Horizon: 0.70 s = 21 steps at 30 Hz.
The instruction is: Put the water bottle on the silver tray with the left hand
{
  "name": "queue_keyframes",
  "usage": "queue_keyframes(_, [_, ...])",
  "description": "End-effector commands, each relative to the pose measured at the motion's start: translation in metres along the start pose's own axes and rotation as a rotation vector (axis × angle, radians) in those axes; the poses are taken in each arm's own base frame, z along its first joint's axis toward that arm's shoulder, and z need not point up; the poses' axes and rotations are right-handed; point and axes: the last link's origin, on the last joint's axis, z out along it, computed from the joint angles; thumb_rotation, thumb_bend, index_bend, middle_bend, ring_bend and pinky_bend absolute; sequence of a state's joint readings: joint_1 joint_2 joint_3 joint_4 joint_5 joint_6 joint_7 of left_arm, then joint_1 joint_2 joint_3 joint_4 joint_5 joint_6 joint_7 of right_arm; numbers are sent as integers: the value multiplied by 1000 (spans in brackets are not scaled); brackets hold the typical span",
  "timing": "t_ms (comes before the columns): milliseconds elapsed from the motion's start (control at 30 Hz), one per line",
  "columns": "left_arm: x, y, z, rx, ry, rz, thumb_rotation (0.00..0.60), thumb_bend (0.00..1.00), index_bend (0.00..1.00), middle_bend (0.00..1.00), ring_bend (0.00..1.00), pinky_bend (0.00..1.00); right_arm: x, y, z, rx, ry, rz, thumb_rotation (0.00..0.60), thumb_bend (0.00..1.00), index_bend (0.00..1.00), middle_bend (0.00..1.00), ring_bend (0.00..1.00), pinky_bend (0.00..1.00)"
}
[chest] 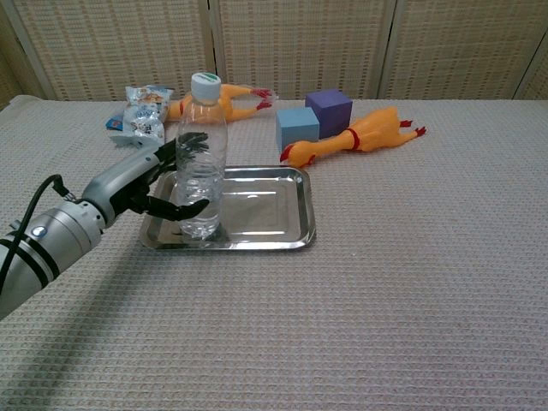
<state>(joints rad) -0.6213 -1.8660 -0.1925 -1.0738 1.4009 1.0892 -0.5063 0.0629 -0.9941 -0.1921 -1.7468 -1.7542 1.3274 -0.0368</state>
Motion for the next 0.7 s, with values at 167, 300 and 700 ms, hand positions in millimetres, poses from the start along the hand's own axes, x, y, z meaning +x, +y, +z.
queue_keyframes(167, [5, 4, -4, -5, 4, 12, 600, 333, 0, 0, 0, 0, 0, 0, -1, 3, 2, -1, 600, 0, 0, 0, 0, 0])
queue_keyframes(300, [14, 2, -7, -6, 28, 26, 600, 331, 0, 0, 0, 0, -1, -1, -1, 7, -2, -6, 600, 0, 0, 0, 0, 0])
queue_keyframes(700, [46, -29, -38, 75, 37, 108, 600, 330, 0, 0, 0, 0, -2, -4, -2, 15, 0, -15, 600, 0, 0, 0, 0, 0])
